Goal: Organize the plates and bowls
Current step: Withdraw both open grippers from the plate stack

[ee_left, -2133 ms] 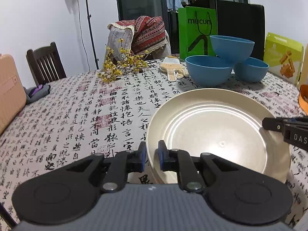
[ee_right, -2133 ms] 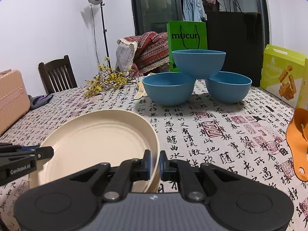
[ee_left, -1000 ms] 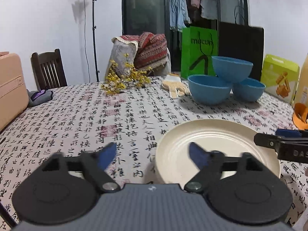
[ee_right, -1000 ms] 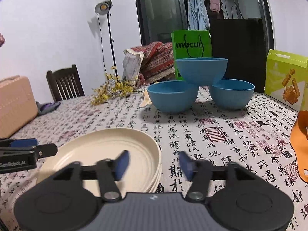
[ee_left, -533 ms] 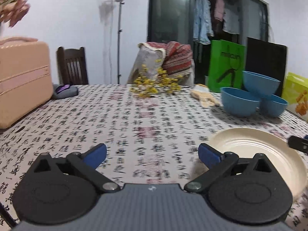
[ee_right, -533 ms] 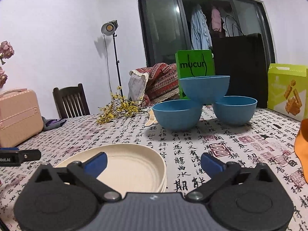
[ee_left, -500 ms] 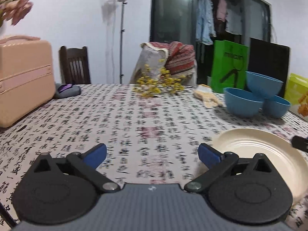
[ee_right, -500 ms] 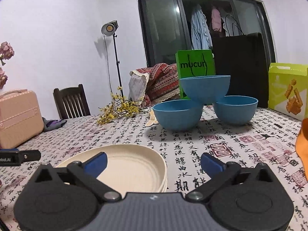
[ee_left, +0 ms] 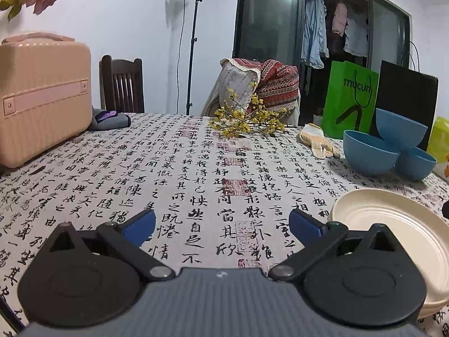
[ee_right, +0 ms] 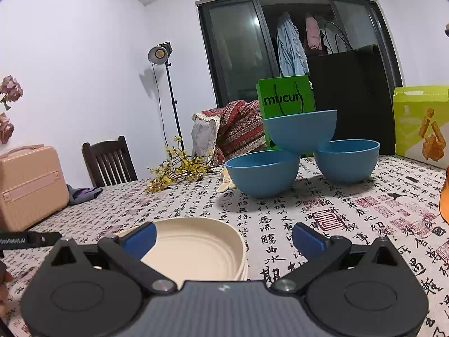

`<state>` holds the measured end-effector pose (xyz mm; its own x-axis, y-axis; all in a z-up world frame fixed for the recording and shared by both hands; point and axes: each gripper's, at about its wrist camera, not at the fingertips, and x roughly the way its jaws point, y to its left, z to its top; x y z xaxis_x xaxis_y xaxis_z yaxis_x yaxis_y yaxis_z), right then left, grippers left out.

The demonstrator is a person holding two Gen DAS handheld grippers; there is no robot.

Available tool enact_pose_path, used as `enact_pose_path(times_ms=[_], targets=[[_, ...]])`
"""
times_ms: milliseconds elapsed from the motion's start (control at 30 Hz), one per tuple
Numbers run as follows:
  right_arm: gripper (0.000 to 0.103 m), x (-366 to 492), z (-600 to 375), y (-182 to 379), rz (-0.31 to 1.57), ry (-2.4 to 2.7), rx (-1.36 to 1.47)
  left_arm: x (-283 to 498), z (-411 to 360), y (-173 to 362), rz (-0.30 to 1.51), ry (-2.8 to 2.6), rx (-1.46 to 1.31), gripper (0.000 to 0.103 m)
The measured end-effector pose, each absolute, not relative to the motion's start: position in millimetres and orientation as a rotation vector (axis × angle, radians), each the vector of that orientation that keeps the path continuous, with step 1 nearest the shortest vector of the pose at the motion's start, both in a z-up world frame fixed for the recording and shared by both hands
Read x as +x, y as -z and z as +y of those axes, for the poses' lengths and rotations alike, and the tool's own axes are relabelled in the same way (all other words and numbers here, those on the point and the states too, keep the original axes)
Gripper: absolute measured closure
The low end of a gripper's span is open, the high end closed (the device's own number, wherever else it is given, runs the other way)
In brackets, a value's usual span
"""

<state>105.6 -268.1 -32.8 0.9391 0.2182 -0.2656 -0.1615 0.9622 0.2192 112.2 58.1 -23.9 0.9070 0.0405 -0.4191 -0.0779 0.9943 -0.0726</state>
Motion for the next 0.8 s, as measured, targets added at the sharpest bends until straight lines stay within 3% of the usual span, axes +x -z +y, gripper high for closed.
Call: enact_pose_path(times_ms=[800], targets=[[0.000,111.1,-266.9,35.4,0.341,-0.260,0.216,110.0,58.6,24.1,0.413,-0.057,-0.104,0.000]])
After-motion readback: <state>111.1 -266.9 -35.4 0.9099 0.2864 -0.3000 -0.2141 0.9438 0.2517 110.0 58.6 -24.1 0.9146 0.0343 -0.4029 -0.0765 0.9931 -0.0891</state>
